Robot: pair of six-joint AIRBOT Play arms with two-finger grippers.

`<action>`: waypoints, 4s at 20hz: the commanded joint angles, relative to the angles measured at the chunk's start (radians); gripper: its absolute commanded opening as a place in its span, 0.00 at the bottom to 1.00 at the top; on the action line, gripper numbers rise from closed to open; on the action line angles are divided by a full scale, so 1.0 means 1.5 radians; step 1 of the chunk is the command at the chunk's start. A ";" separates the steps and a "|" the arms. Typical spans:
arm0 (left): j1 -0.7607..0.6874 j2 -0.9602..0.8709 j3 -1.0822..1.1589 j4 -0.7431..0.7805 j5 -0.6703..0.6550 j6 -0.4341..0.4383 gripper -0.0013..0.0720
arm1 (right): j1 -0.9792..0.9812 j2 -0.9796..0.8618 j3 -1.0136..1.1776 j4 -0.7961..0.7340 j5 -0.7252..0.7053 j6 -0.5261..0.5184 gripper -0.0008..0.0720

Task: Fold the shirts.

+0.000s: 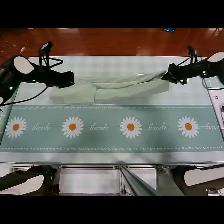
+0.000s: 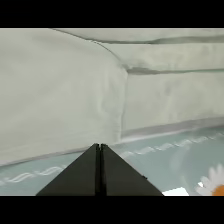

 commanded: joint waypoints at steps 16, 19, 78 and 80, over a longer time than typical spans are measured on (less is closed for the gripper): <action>-0.466 -0.386 0.302 -0.201 -0.040 -0.013 0.05 | 0.002 0.721 -0.343 -0.019 0.094 0.066 0.04; -0.504 -0.406 0.305 -0.231 -0.048 -0.015 0.05 | 0.002 0.720 -0.343 0.036 0.086 0.063 0.04; 0.099 0.359 -0.370 -0.153 0.002 0.045 0.05 | 0.208 0.273 -0.636 0.389 -0.321 0.004 0.58; 0.099 0.357 -0.370 -0.153 0.002 0.045 0.05 | 0.240 0.233 -0.616 0.388 -0.321 0.004 0.58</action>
